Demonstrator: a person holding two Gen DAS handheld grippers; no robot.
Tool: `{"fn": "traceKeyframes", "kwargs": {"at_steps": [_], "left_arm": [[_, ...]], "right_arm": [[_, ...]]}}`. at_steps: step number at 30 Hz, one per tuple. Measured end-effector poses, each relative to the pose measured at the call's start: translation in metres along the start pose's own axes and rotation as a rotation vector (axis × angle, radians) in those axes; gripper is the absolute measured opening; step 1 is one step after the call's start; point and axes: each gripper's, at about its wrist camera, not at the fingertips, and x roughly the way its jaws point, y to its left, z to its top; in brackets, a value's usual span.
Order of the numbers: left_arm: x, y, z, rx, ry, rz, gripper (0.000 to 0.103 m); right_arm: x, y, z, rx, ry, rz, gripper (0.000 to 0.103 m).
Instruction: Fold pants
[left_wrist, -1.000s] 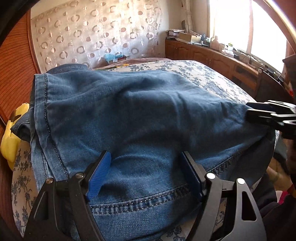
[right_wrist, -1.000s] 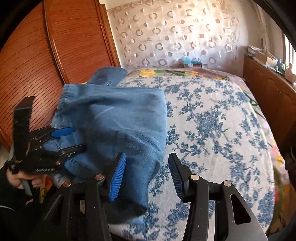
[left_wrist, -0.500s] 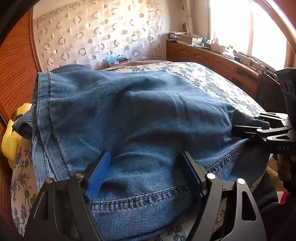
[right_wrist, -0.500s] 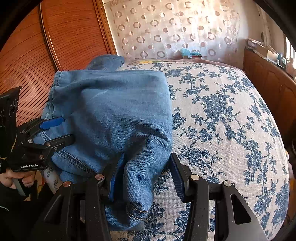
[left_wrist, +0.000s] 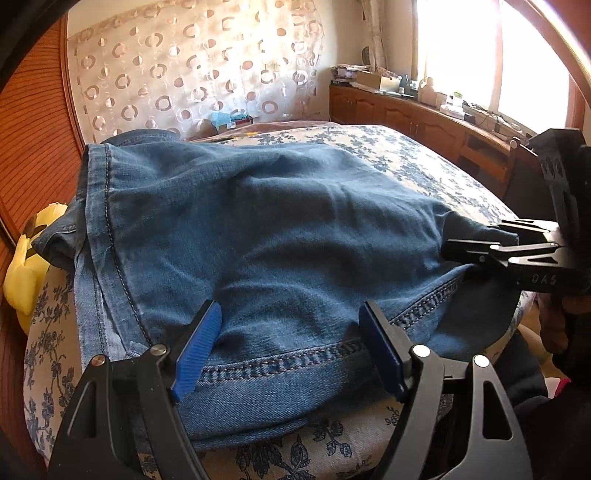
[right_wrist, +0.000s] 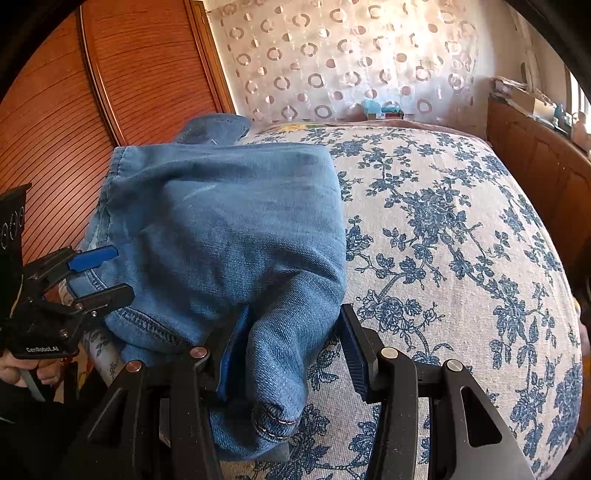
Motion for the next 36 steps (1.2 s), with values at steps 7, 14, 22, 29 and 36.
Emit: {"fn": "traceKeyframes", "kwargs": {"at_steps": [7, 14, 22, 29, 36], "left_arm": [[0.001, 0.001, -0.001, -0.007, 0.003, -0.010, 0.078], [-0.022, 0.034, 0.002, -0.094, -0.036, 0.005, 0.078], [-0.065, 0.092, -0.009, -0.187, -0.104, 0.101, 0.078], [-0.088, 0.145, -0.031, -0.295, -0.120, 0.190, 0.078], [-0.095, 0.177, -0.039, -0.351, -0.120, 0.246, 0.078]], "right_arm": [[-0.007, -0.001, 0.015, 0.056, -0.039, 0.082, 0.017], [-0.038, 0.033, 0.067, -0.019, -0.185, 0.120, 0.014], [-0.029, 0.119, 0.123, -0.188, -0.246, 0.237, 0.013], [0.010, 0.191, 0.118, -0.326, -0.161, 0.392, 0.013], [0.060, 0.218, 0.088, -0.394, 0.032, 0.441, 0.012]]}}
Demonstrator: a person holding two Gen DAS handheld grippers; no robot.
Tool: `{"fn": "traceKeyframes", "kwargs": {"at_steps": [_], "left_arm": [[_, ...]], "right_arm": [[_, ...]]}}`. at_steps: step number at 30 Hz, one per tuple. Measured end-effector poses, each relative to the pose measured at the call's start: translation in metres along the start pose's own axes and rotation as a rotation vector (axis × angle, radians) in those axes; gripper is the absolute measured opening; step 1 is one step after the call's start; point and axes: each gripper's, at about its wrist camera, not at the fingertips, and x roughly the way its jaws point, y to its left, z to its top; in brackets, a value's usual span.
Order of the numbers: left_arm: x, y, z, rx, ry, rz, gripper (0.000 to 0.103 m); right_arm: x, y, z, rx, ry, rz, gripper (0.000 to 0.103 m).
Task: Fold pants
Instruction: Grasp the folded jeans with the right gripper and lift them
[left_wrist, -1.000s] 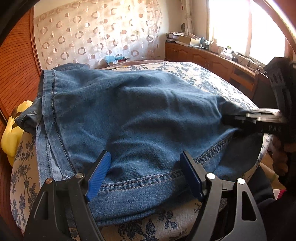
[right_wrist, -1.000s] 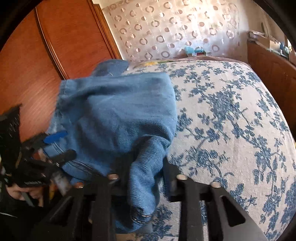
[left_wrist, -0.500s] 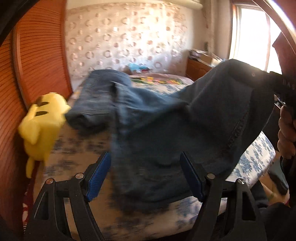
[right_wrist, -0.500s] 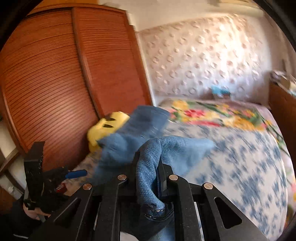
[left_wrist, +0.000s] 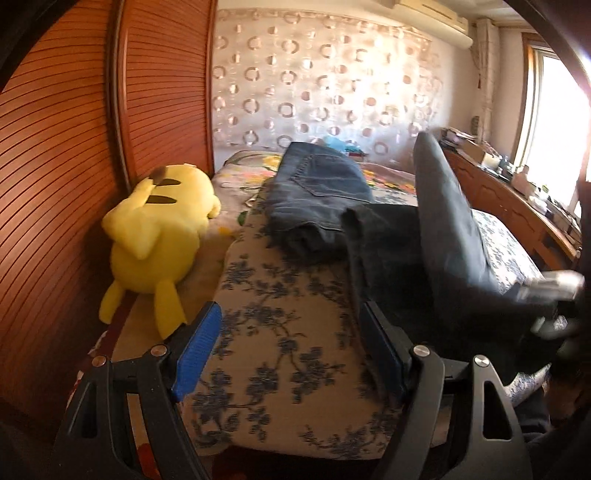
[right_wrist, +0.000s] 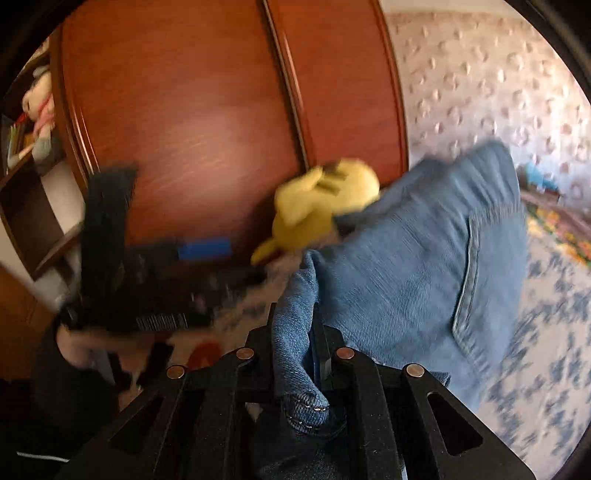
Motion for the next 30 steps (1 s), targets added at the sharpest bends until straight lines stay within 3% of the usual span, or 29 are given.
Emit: {"fn": "traceKeyframes", "kwargs": {"at_steps": [5, 8, 10, 12, 15, 22, 26, 28, 30], "left_arm": [[0.002, -0.001, 0.004, 0.001, -0.009, -0.007, 0.078], [0.004, -0.007, 0.010, 0.017, -0.017, -0.022, 0.078], [0.004, -0.012, 0.014, 0.029, -0.024, -0.029, 0.078], [0.002, -0.017, 0.017, 0.038, -0.030, -0.037, 0.078], [0.000, -0.025, 0.020, 0.050, -0.038, -0.043, 0.078], [-0.009, -0.042, 0.031, 0.067, -0.069, -0.074, 0.078], [-0.015, -0.056, 0.038, 0.070, -0.085, -0.130, 0.078], [-0.017, -0.064, 0.044, 0.078, -0.095, -0.152, 0.078], [-0.016, -0.074, 0.051, 0.097, -0.104, -0.167, 0.078]], "right_arm": [[0.013, -0.009, -0.003, 0.024, 0.050, 0.033, 0.012], [0.005, -0.012, 0.003, 0.014, 0.044, 0.011, 0.013], [-0.007, -0.009, 0.008, 0.009, 0.026, -0.001, 0.020], [-0.016, -0.002, 0.011, -0.008, 0.021, -0.006, 0.033], [-0.031, 0.001, 0.015, -0.026, -0.002, -0.035, 0.042], [-0.059, -0.017, 0.002, 0.031, -0.058, -0.061, 0.045], [-0.077, -0.026, -0.013, 0.063, -0.102, -0.072, 0.046], [-0.076, -0.027, -0.020, 0.074, -0.103, -0.064, 0.046], [-0.061, -0.022, -0.028, 0.060, -0.052, -0.028, 0.013]]}}
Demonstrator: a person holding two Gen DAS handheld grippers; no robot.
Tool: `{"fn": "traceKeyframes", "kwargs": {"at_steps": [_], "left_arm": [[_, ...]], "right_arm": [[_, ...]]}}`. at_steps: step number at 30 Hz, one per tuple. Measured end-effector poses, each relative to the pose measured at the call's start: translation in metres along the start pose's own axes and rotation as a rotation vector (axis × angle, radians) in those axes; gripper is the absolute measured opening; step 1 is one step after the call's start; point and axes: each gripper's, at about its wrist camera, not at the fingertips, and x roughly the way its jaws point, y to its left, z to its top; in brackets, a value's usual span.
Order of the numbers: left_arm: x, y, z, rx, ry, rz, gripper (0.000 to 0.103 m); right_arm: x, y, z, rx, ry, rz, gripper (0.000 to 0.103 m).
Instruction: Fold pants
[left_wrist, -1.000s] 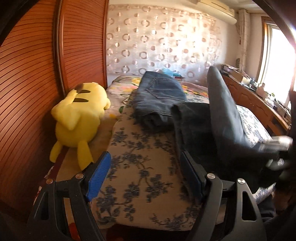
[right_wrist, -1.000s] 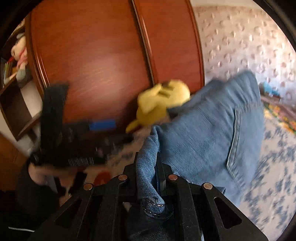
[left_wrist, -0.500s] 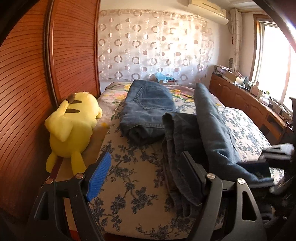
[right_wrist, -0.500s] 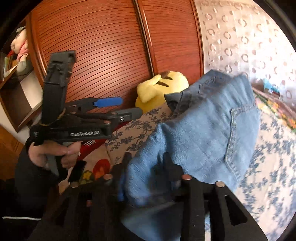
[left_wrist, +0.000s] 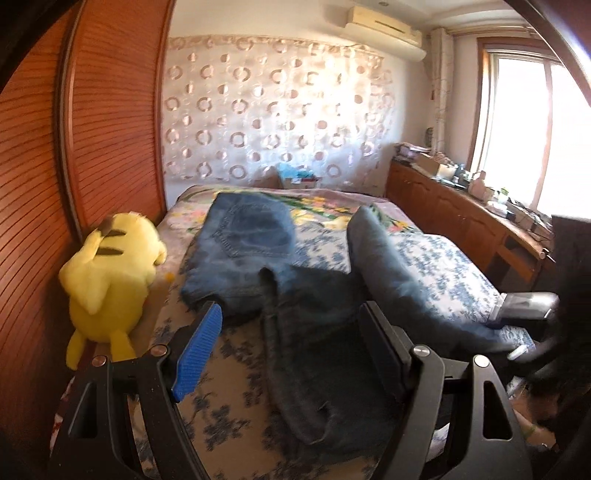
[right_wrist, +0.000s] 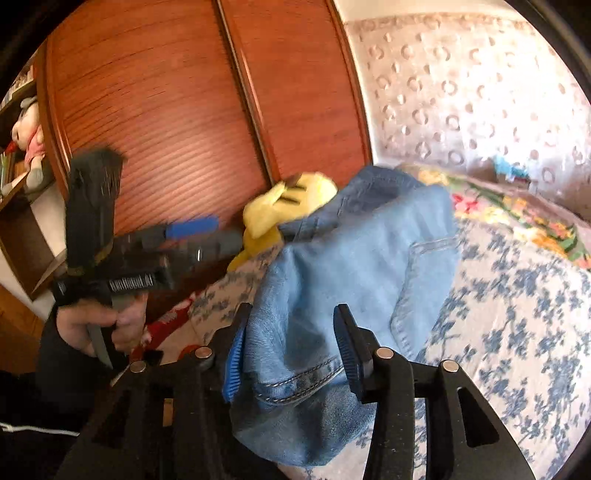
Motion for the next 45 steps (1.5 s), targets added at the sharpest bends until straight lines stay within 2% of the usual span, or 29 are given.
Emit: {"fn": "traceKeyframes", "kwargs": {"at_steps": [3, 7, 11, 13, 15, 18, 20, 22, 24, 26, 27, 28, 32, 35, 41, 45], "left_arm": [[0.009, -0.010, 0.009, 0.031, 0.002, -0.025, 0.078], [0.031, -0.016, 0.011, 0.053, 0.059, -0.063, 0.078], [0.054, -0.018, 0.001, 0.100, 0.121, -0.047, 0.078], [0.070, -0.015, -0.009, 0.112, 0.180, -0.019, 0.076], [0.081, -0.010, -0.019, 0.109, 0.219, -0.010, 0.072], [0.085, -0.006, -0.028, 0.097, 0.240, -0.024, 0.062], [0.083, -0.006, -0.029, 0.100, 0.233, -0.034, 0.058], [0.081, -0.007, -0.028, 0.101, 0.224, -0.055, 0.049], [0.077, -0.011, -0.028, 0.109, 0.218, -0.082, 0.032], [0.073, -0.018, -0.029, 0.129, 0.207, -0.099, 0.022], [0.072, -0.020, -0.028, 0.130, 0.198, -0.112, 0.011], [0.069, -0.021, -0.028, 0.124, 0.187, -0.124, 0.008], [0.038, -0.022, -0.020, 0.101, 0.107, -0.150, 0.006], [0.021, -0.015, -0.021, 0.079, 0.080, -0.127, 0.006], [0.035, 0.022, -0.052, 0.007, 0.154, -0.032, 0.006], [0.041, 0.021, -0.067, 0.020, 0.183, -0.002, 0.006]], "right_arm": [[0.023, 0.013, -0.009, -0.015, 0.044, 0.042, 0.011], [0.056, 0.036, -0.020, -0.015, 0.095, 0.101, 0.010], [0.080, 0.057, -0.029, -0.049, 0.139, 0.087, 0.011], [0.080, 0.062, -0.028, -0.046, 0.127, 0.080, 0.013], [0.069, 0.065, -0.027, -0.037, 0.111, 0.063, 0.022], [0.054, 0.067, -0.028, -0.034, 0.084, 0.031, 0.037], [0.044, 0.069, -0.029, -0.036, 0.073, 0.006, 0.039], [0.037, 0.069, -0.029, -0.041, 0.065, -0.029, 0.040], [0.033, 0.067, -0.029, -0.046, 0.048, -0.070, 0.041], [0.029, 0.064, -0.024, -0.037, 0.029, -0.113, 0.041], [0.030, 0.063, -0.024, -0.030, 0.022, -0.127, 0.041], [0.032, 0.062, -0.024, -0.023, 0.017, -0.149, 0.041], [0.036, 0.059, -0.023, -0.019, 0.001, -0.237, 0.042], [0.037, 0.058, -0.020, 0.011, -0.019, -0.245, 0.042], [0.052, 0.057, -0.015, 0.034, -0.027, -0.217, 0.044], [0.074, 0.056, -0.013, 0.027, 0.007, -0.195, 0.046]]}}
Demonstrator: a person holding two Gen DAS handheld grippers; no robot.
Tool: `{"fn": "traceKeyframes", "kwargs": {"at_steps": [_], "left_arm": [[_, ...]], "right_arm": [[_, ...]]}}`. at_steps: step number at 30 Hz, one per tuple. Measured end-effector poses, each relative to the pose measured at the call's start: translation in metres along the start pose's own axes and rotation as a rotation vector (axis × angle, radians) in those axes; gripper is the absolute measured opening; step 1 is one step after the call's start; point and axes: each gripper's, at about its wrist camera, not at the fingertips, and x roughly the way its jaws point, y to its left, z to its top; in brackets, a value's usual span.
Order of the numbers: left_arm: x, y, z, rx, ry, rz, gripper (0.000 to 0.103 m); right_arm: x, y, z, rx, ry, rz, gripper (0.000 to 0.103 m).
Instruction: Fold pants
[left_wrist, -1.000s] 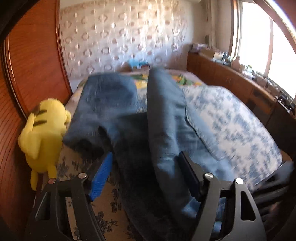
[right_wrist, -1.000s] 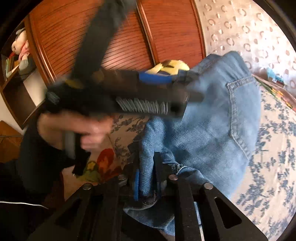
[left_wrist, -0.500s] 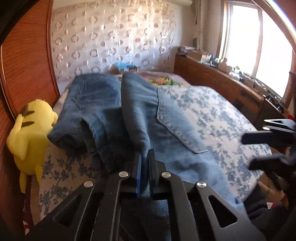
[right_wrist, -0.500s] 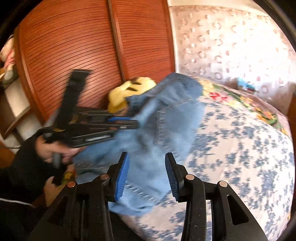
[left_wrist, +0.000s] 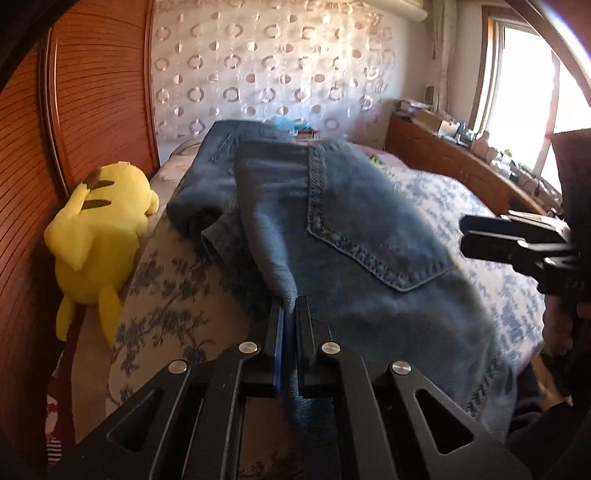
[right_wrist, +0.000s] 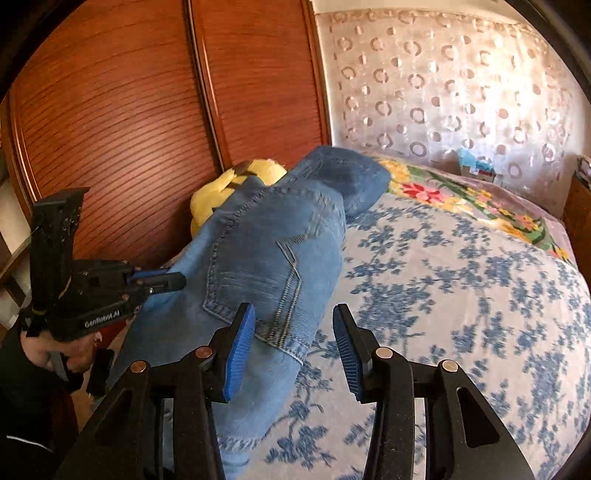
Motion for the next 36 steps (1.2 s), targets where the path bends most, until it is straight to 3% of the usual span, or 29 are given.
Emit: {"fn": "traceKeyframes", "kwargs": {"at_steps": [10, 21, 28, 31, 32, 36], "left_arm": [[0.005, 0.003, -0.005, -0.006, 0.020, 0.012, 0.006], [0.013, 0.006, -0.006, -0.001, 0.034, 0.009, 0.006], [0.014, 0.007, -0.004, -0.012, 0.036, 0.004, 0.007], [0.009, 0.010, 0.000, -0.034, 0.027, 0.005, 0.020], [0.005, 0.013, 0.003, -0.044, 0.014, 0.003, 0.028], [0.002, 0.028, 0.013, -0.094, -0.039, -0.029, 0.078]], "right_arm": [[0.037, -0.006, 0.012, -0.025, 0.072, -0.013, 0.050], [0.056, -0.023, 0.003, 0.021, 0.090, 0.013, 0.061], [0.057, -0.025, 0.002, 0.034, 0.087, 0.016, 0.063], [0.052, -0.029, 0.005, 0.060, 0.078, 0.043, 0.063], [0.050, -0.031, 0.007, 0.067, 0.068, 0.067, 0.063], [0.058, -0.033, 0.015, 0.045, 0.078, 0.085, 0.063]]}}
